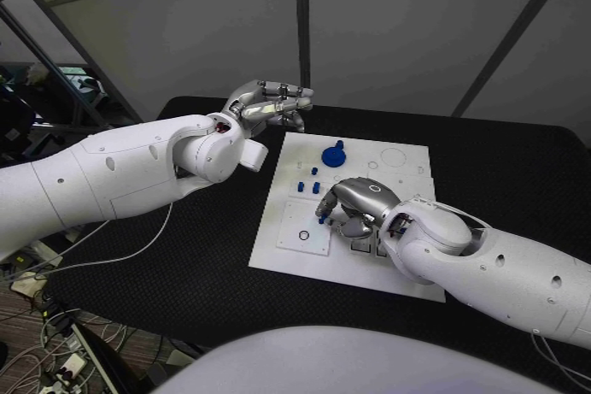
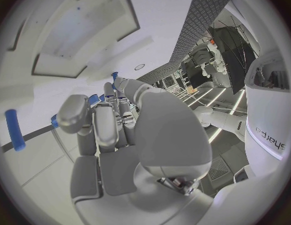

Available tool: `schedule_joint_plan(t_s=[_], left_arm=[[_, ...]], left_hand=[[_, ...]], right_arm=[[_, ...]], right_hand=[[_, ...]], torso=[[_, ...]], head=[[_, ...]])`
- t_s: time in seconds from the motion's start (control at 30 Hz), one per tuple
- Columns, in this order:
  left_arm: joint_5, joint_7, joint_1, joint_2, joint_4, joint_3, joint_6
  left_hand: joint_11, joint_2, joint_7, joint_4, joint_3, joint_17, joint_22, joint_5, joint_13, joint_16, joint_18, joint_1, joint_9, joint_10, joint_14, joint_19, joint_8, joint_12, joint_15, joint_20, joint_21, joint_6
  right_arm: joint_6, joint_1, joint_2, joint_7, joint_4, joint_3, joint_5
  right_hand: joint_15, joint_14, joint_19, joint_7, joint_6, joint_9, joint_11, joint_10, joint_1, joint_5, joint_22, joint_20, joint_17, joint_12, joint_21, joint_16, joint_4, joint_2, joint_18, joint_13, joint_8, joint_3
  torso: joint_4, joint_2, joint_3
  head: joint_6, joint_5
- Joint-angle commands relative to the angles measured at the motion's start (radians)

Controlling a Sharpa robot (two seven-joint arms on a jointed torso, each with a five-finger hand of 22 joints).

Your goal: Assemble the parts on the task board

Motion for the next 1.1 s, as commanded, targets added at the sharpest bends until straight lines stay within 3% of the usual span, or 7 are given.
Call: schedule_joint_plan(t_s=[0.03,0.67,0.9,1.1], left_arm=[[0.004,0.010,0.002,0.001,-0.001,0.001,0.010],[0.004,0.007,0.002,0.003,-0.004,0.001,0.016],[0.004,0.004,0.002,0.004,-0.005,0.001,0.019],[0.004,0.002,0.002,0.004,-0.006,0.001,0.021]], left_hand=[[0.000,0.003,0.005,-0.007,0.001,-0.001,0.001,0.003,-0.001,-0.004,0.002,0.005,-0.002,-0.003,-0.003,-0.002,0.003,0.006,-0.002,-0.007,0.004,-0.001],[0.000,0.003,0.005,-0.007,0.001,-0.001,0.001,0.003,-0.001,-0.004,0.002,0.005,-0.002,-0.003,-0.003,-0.002,0.003,0.006,-0.002,-0.007,0.004,-0.001],[0.000,0.004,0.006,-0.007,0.000,-0.003,0.001,0.003,-0.002,-0.004,0.001,0.002,-0.002,-0.004,-0.003,-0.003,0.003,0.006,-0.001,-0.006,0.004,-0.002],[0.000,0.004,0.006,-0.007,0.000,-0.003,0.001,0.003,-0.002,-0.004,0.001,0.001,-0.002,-0.004,-0.003,-0.004,0.003,0.006,-0.001,-0.006,0.004,-0.003]], right_arm=[[0.011,0.000,0.001,0.009,0.002,0.000,0.001],[0.073,0.000,0.012,-0.017,-0.005,-0.001,-0.038],[0.056,0.000,0.014,-0.015,-0.009,-0.001,-0.042],[0.025,0.000,0.013,-0.007,-0.007,-0.002,-0.043]], right_hand=[[-0.002,0.044,0.005,0.006,0.001,0.000,-0.009,0.011,-0.007,0.003,0.001,0.003,0.000,-0.001,0.006,0.003,0.005,0.002,-0.007,0.001,-0.005,0.000],[0.005,0.041,-0.007,0.015,-0.023,-0.004,0.000,-0.016,-0.041,0.010,0.000,0.010,-0.001,-0.025,0.007,0.010,0.014,-0.006,-0.006,-0.001,-0.022,-0.028],[0.031,0.029,-0.037,0.042,-0.086,-0.016,0.031,-0.118,-0.063,0.012,-0.037,0.030,-0.027,-0.049,-0.022,-0.003,0.021,-0.021,0.001,-0.025,-0.034,-0.039],[0.038,0.020,-0.049,0.048,-0.099,-0.017,0.040,-0.155,-0.064,0.011,-0.050,0.039,-0.047,-0.044,-0.032,-0.015,0.020,-0.025,0.004,-0.033,-0.032,-0.046]], torso=[[-0.0005,-0.001,0.0006],[-0.0004,0.000,-0.0002],[-0.0015,-0.001,0.0000],[-0.0007,-0.001,0.0008]], head=[[-0.001,0.002],[-0.004,0.001],[-0.005,0.003],[-0.004,0.003]])
